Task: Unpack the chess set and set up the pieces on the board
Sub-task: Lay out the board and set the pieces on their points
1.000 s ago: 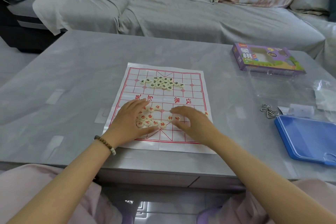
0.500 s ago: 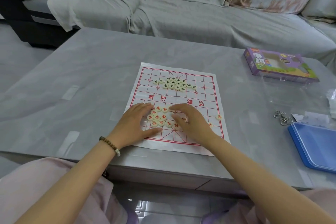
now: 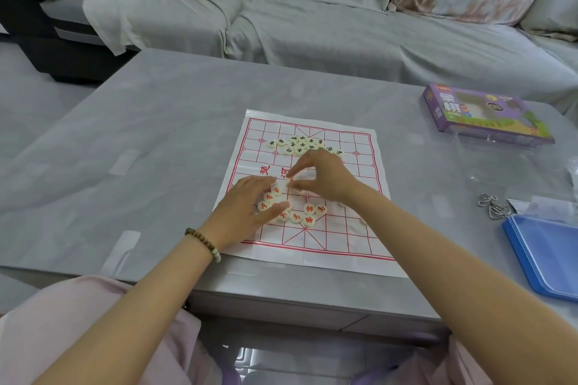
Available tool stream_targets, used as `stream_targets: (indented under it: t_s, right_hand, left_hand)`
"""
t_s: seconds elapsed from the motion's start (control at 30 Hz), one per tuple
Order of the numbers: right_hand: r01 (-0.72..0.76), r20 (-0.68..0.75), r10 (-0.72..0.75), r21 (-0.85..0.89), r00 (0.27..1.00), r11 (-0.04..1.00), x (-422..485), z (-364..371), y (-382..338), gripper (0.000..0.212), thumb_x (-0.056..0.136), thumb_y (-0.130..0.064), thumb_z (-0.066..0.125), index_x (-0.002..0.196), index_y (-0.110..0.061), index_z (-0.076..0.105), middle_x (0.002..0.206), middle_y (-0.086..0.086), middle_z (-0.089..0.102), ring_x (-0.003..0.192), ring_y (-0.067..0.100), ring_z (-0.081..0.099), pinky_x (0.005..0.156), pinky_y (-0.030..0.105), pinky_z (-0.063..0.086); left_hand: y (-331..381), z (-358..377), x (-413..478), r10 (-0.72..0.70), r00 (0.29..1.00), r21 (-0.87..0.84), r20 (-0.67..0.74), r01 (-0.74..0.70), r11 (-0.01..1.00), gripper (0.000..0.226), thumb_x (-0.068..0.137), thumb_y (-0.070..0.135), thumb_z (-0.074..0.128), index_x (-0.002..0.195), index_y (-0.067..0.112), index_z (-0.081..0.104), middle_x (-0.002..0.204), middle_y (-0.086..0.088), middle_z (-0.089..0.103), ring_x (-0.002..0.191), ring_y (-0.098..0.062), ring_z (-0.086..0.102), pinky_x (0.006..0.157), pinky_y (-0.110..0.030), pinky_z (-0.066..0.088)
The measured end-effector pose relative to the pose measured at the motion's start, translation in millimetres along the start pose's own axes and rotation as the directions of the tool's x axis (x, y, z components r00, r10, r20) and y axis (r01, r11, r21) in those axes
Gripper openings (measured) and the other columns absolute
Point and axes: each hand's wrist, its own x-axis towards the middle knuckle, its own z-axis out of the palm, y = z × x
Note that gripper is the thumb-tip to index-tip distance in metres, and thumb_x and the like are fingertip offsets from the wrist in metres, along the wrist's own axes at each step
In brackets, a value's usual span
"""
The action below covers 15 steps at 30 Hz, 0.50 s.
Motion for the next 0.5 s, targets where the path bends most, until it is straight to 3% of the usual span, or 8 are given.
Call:
stream_targets:
  t_s: [0.13,0.27,0.37,0.5]
  right_hand:
    - [-0.077,-0.146,0.112,0.224,0.983,0.972,-14,-16,21,0.023,0.081,-0.035,0.068,0.101,-0.022,0.071,0.103,-0.006,0.066,0.094,0.010,0.055,0.086,0.028,0.045]
    - [-0.121,-0.174,0.168,0.253,0.970,0.960,-27,-22,41,0.023,0.083,-0.032,0.068,0.102,-0.019,0.071,0.105,-0.005,0.067,0.094,0.011,0.058,0.074,0.011,0.038]
    - [-0.124,-0.180,0.172,0.251,0.968,0.960,-31,-22,48,0.022,0.082,-0.033,0.068,0.100,-0.020,0.071,0.103,-0.007,0.068,0.092,0.010,0.058,0.074,0.009,0.038]
    - [-0.116,-0.148,0.162,0.281,0.976,0.953,-30,-20,43,0.020,0.082,-0.031,0.068,0.098,-0.020,0.071,0.095,-0.009,0.066,0.084,0.002,0.056,0.070,0.007,0.038]
  left_hand:
    - [17,4,7,0.057,0.996,0.037,0.065,-0.059,0.998,0.065,0.086,0.059,0.041,0.140,0.024,0.031,0.146,0.003,0.034,0.133,-0.015,0.031,0.105,-0.033,0.032]
    - [37,13,16,0.130,0.981,0.084,0.143,-0.143,0.986,0.064,0.089,0.058,0.035,0.144,0.026,0.026,0.152,0.007,0.025,0.142,-0.013,0.016,0.111,-0.035,0.022]
    - [39,24,15,0.199,0.956,0.186,0.216,-0.240,0.953,0.066,0.086,0.066,0.026,0.144,0.036,0.023,0.154,0.013,0.015,0.143,-0.008,0.005,0.114,-0.034,0.011]
    - [37,30,7,0.257,0.928,0.192,0.269,-0.313,0.930,0.064,0.084,0.067,0.019,0.142,0.040,0.026,0.153,0.018,0.015,0.142,-0.004,0.004,0.115,-0.034,0.009]
